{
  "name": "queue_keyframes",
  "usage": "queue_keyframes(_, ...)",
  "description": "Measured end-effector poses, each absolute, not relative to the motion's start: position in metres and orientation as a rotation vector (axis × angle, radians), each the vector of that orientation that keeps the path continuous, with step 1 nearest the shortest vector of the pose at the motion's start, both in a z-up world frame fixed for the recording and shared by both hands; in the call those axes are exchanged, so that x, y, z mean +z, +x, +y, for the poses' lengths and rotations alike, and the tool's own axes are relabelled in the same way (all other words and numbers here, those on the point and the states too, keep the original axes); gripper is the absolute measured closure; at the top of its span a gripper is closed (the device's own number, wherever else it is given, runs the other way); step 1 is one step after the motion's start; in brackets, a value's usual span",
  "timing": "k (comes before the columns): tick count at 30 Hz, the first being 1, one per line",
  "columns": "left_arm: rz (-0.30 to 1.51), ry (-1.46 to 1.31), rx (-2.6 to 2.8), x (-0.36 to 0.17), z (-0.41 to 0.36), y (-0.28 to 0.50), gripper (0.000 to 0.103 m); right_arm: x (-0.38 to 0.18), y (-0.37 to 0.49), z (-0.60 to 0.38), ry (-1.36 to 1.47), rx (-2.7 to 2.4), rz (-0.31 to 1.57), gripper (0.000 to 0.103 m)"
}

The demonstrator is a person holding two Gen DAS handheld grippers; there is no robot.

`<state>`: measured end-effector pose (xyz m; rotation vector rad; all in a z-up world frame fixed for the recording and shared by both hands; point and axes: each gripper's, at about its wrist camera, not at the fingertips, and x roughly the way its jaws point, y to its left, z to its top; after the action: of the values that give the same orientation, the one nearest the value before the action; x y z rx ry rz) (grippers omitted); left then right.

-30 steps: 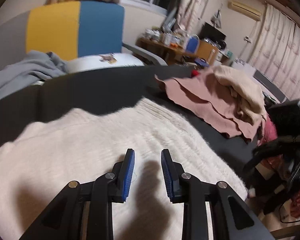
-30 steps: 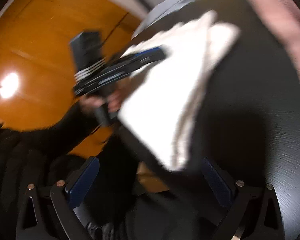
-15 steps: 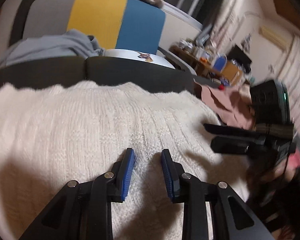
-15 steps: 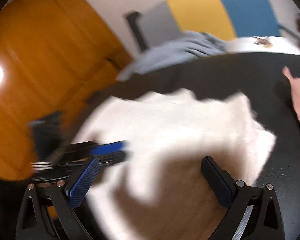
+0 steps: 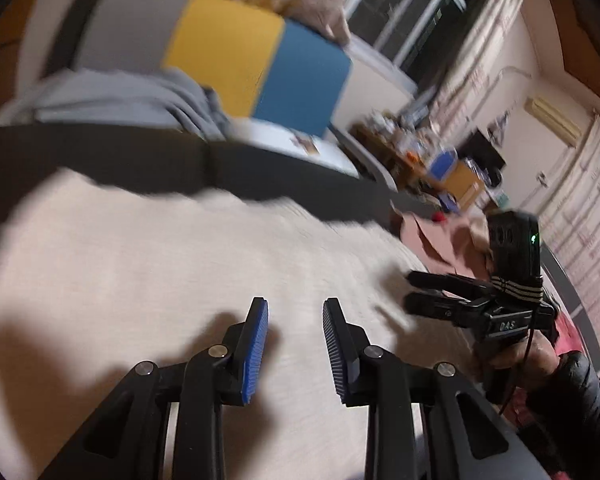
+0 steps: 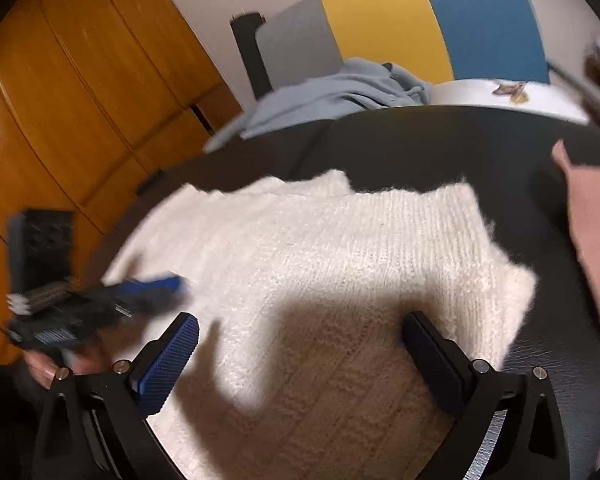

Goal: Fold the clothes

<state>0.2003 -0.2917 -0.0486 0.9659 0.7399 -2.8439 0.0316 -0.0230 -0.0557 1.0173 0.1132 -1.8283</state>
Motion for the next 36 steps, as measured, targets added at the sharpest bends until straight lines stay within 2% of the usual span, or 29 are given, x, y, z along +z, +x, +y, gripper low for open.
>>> queue_keyframes(3,0.742,0.876,-2.743,-0.035,-0.344,0.26,0.071,-0.035,0.045,-0.032,0.967,-1.865,0.143,0.0)
queue_keyframes(8,0.951,0.931,-2.639,-0.055,-0.414,0.329,0.07,-0.014,0.068,-0.067,0.857,-1.768,0.067,0.0)
queue_keyframes(12,1.196,1.016,-2.655,-0.086,-0.429,0.346,0.07,-0.029,0.075,-0.11,0.887,-1.745,0.157,0.0)
queue_keyframes(17,1.308,1.082,-2.688,-0.112,-0.427,0.341,0.07,-0.06,0.06,-0.137,0.943,-1.765,0.243,0.0)
queue_keyframes(23,1.399,1.117,-2.719,-0.125,-0.433,0.331,0.07,-0.071,0.041,-0.126,0.962,-1.701,0.111,0.0)
queue_keyframes(28,1.381,1.147,-2.798,-0.117,-0.429,0.328,0.07,-0.073,0.032,-0.117,0.969,-1.653,-0.002,0.0)
queue_keyframes(36,1.385,1.112,-2.856,-0.107,-0.436,0.328,0.071,-0.072,0.034,-0.114,0.959,-1.649,-0.025,0.0)
